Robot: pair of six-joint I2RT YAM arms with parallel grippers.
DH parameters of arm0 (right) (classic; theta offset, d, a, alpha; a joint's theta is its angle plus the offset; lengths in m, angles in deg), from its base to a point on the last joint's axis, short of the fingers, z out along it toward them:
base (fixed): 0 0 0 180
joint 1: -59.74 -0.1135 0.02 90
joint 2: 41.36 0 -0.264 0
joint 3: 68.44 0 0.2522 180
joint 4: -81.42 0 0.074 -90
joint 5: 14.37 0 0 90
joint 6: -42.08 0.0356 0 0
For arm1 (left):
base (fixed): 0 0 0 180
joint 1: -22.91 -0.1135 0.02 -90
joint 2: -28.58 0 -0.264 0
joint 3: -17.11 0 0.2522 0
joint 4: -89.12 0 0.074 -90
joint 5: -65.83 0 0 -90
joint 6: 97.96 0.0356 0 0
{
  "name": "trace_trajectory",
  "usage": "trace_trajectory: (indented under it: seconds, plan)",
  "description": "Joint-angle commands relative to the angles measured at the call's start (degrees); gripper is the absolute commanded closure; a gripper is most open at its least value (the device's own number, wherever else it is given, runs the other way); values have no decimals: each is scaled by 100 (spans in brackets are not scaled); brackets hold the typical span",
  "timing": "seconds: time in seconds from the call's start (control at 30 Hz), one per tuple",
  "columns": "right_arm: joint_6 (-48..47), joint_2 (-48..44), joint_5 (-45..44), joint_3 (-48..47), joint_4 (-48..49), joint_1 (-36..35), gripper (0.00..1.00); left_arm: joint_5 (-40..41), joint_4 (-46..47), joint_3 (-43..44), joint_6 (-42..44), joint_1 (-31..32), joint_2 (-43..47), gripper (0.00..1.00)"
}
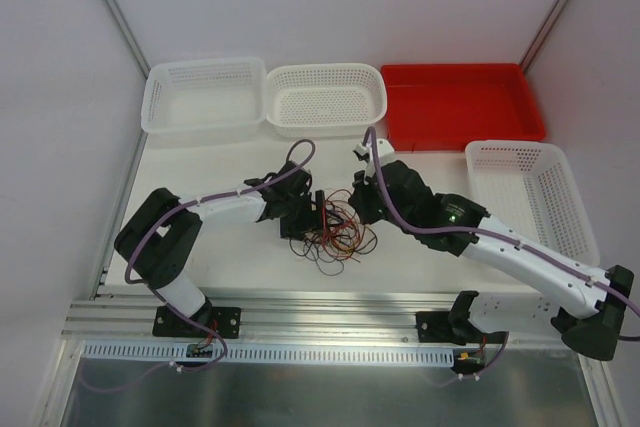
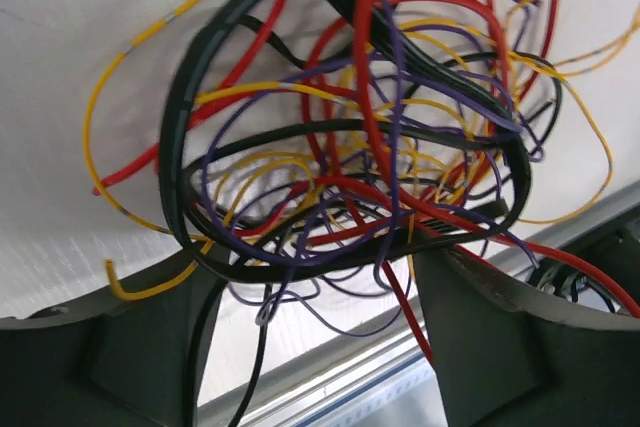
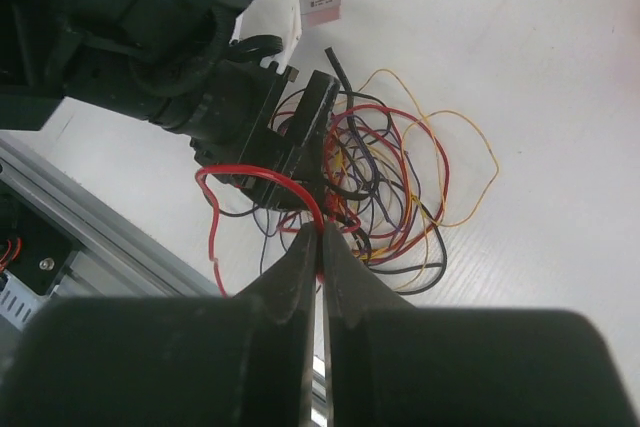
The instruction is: Untangle the cables
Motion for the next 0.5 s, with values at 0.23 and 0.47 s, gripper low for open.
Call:
trace_trajectory:
  seconds: [0.23,0.47]
  plan:
    - [-268,-1089,-521,-521,-717,-28,99,1309,-124,-73,90,-182,-18,40]
    - [-804,-1722,-1154,-1514,-1587,-19,99,1714,-379,-371,301,-981,334,41]
